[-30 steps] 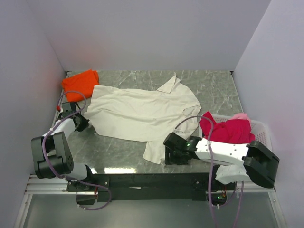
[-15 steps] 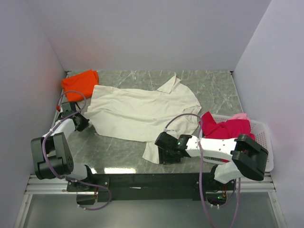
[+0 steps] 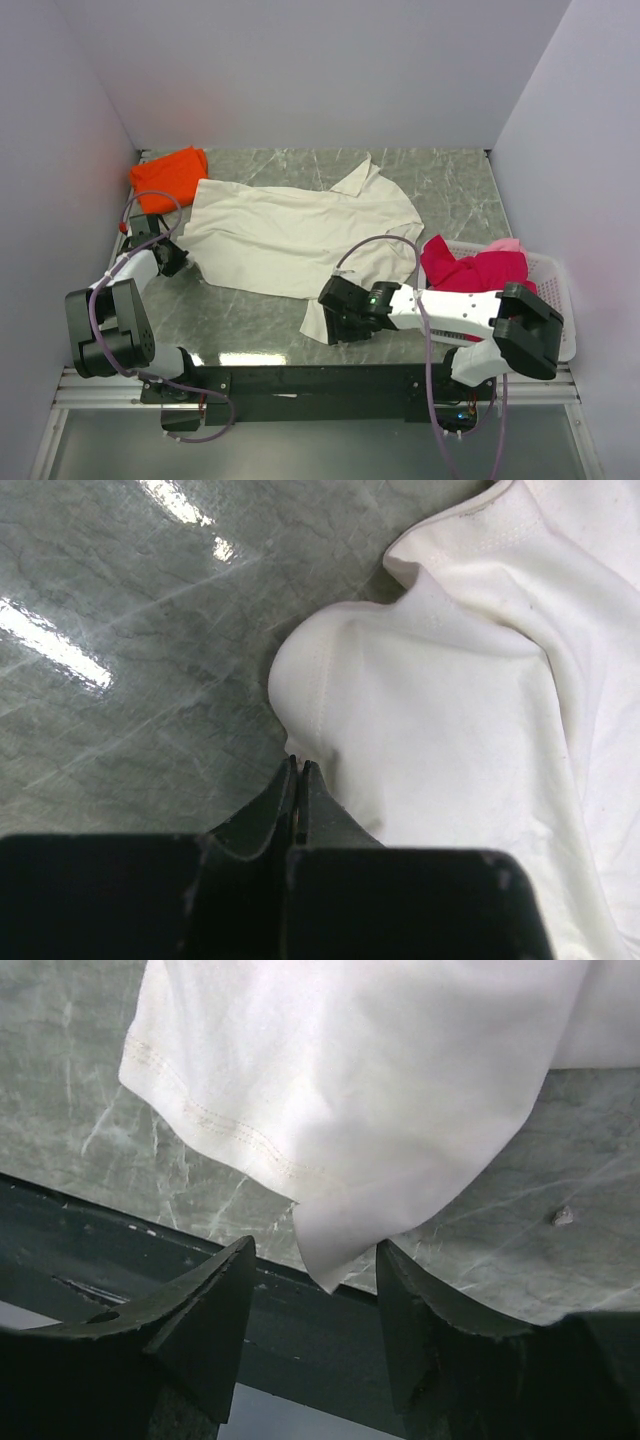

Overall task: Fold and stack the t-shirts
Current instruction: Fold the tshirt

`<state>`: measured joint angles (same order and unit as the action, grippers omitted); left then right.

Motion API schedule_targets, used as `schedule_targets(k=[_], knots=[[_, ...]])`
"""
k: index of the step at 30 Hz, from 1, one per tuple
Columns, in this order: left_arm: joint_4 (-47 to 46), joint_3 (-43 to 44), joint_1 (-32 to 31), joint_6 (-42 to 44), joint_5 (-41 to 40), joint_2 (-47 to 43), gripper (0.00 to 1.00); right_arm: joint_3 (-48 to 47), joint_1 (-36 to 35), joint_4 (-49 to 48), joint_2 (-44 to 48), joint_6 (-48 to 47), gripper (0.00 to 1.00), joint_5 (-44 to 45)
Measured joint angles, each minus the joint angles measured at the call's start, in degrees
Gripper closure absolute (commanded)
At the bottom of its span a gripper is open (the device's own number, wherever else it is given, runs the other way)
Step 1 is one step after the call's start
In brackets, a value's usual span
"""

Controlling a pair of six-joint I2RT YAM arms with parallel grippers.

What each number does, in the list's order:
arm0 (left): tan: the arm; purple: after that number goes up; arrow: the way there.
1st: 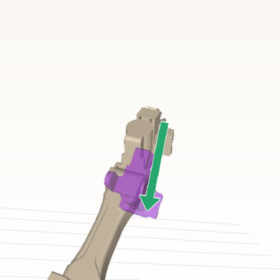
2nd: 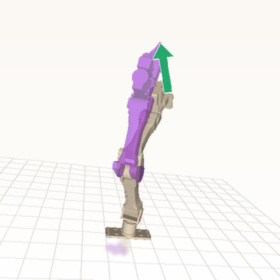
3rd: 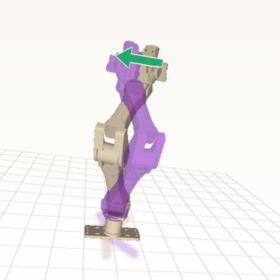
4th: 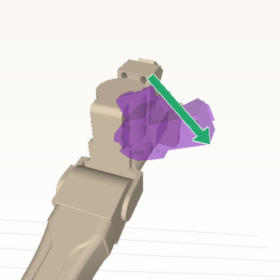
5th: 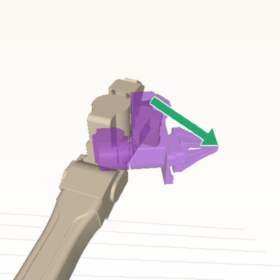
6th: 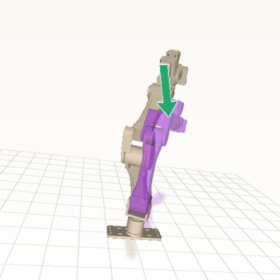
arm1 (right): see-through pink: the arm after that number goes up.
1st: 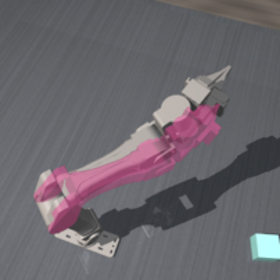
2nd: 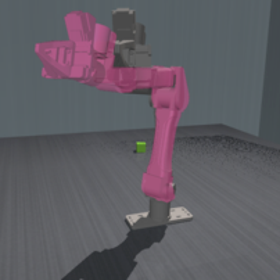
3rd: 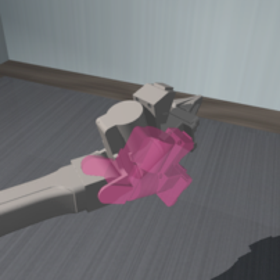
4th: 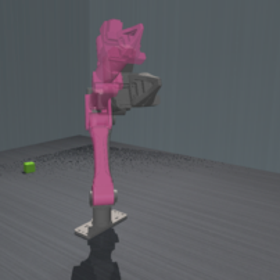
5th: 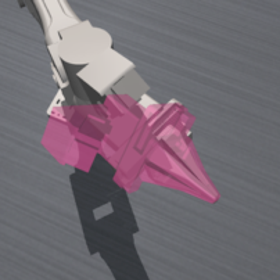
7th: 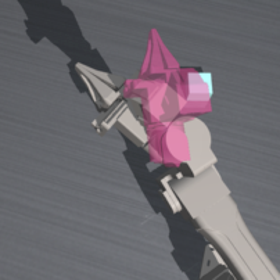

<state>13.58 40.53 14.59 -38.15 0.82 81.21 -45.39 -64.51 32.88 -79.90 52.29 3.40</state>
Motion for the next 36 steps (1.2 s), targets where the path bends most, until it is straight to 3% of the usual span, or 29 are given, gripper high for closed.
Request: schedule_targets(k=[10, 28, 36], knots=[[0.0, 0.0, 0.0, 0.0, 0.02, 0.0, 0.99, -1.05, -0.04, 2.45, -3.45, 0.37, 0.45, -0.17], [-0.02, 0.0, 0.0, 0.0, 0.72, 0.07, 0.99, 7.85, -1.05, 2.56, 3.58, 5.33, 0.5, -0.76], [0.0, 0.0, 0.0, 0.0, 0.83, 0.07, 0.99, 9.73, -1.18, 1.16, 5.77, 5.88, 0.57, 1.03]])
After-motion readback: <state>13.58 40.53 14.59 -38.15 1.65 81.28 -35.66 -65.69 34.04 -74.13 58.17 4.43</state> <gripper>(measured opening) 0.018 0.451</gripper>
